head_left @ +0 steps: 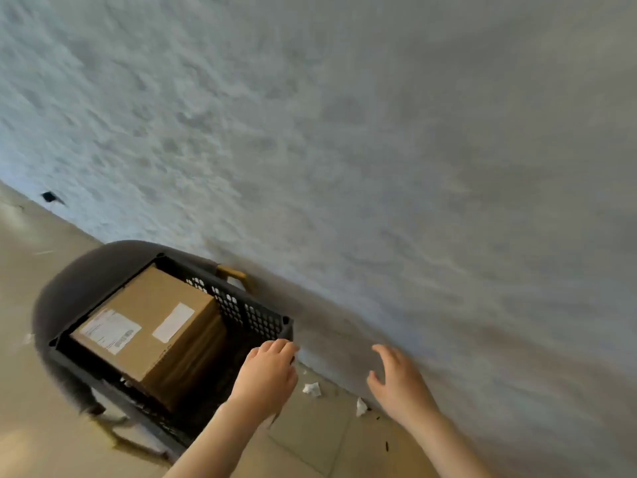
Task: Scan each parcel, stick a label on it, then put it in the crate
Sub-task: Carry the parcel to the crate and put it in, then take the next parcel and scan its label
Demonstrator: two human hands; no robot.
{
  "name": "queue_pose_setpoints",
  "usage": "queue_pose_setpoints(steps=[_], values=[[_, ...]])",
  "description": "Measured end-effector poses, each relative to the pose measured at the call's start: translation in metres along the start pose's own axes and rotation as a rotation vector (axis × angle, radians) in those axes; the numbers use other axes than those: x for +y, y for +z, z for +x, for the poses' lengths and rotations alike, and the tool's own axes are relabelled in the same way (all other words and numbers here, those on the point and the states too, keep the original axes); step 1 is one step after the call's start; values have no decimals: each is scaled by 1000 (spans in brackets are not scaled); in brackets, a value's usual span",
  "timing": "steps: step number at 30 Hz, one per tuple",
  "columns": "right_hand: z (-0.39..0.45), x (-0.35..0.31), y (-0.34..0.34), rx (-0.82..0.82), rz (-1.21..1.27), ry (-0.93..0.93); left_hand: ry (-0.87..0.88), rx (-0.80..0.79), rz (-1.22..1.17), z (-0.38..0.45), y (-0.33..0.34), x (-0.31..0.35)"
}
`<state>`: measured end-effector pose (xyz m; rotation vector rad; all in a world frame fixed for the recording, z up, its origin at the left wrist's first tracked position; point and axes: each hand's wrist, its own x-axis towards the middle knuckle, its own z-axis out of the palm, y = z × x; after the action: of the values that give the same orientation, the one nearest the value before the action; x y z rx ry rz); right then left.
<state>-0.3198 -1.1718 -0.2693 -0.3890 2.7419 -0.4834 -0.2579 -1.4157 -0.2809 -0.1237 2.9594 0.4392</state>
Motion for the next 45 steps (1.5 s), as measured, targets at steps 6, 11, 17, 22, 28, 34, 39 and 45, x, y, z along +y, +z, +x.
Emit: queue_pose_setpoints(steps=[6,11,17,22,28,34,39,45], values=[[-134,118,-29,137,122,270,386,-97,86,-6,23,160],[-283,216,-41,297,187,507,697,-110,66,-54,55,318],[-464,300,-65,444,248,700,997,-110,-25,-160,95,495],[-594,355,-80,549,285,885,1283,-127,-85,-247,120,633],[-716,431,-89,737,263,1105,1528,-178,-95,-320,150,780],[-809,517,-101,812,288,1272,1660,-212,-120,-361,193,911],[-867,589,-120,856,298,1370,1716,-268,-108,-380,222,1017],[-934,683,-148,852,253,1433,1774,-251,-78,-413,245,1133]])
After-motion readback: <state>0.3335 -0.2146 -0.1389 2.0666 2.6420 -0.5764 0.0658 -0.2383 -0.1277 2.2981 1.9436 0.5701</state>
